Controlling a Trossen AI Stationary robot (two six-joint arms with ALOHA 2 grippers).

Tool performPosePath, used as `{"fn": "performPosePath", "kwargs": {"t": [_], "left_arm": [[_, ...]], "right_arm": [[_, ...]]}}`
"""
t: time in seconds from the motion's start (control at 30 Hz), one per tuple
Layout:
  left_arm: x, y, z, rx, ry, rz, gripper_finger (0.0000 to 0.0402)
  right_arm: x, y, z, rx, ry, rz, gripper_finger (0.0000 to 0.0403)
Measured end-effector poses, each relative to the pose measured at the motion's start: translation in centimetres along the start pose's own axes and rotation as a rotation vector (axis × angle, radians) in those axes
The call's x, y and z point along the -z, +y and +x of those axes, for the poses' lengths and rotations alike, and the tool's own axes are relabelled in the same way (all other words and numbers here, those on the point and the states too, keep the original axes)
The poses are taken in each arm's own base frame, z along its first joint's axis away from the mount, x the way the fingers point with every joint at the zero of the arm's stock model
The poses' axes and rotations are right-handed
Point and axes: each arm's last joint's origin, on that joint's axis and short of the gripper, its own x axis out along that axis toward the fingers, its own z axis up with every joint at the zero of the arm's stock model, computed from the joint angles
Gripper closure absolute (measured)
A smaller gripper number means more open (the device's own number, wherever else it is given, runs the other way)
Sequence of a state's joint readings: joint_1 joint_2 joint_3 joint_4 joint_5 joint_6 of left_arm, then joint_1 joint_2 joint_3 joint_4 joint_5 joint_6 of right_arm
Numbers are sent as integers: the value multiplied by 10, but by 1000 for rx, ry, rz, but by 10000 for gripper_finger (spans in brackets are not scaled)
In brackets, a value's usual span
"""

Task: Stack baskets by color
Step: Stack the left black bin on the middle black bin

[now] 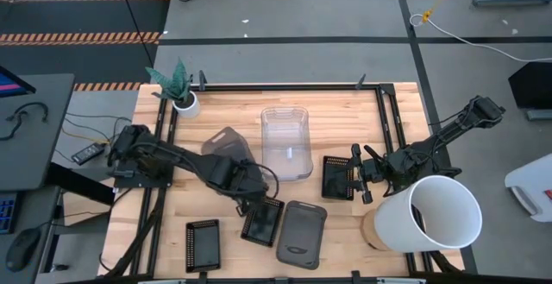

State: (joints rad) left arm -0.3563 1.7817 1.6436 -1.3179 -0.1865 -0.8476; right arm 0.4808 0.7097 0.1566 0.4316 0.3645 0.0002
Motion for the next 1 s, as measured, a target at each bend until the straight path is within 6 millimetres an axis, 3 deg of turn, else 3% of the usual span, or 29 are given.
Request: {"fn": "performPosePath", "kwargs": {"t": [0.4,0.77,1.0], "left_arm": [[16,-7,-4,-62,-19,-18,396],[-10,5,10,-35,8,-4,398],[-12,2,24,-19,103,10,398]], "right_arm": [[0,0,0,0,-2,6,239],[-1,0,0,0,-9,7,239],[0,0,0,0,-4,4,239]]}}
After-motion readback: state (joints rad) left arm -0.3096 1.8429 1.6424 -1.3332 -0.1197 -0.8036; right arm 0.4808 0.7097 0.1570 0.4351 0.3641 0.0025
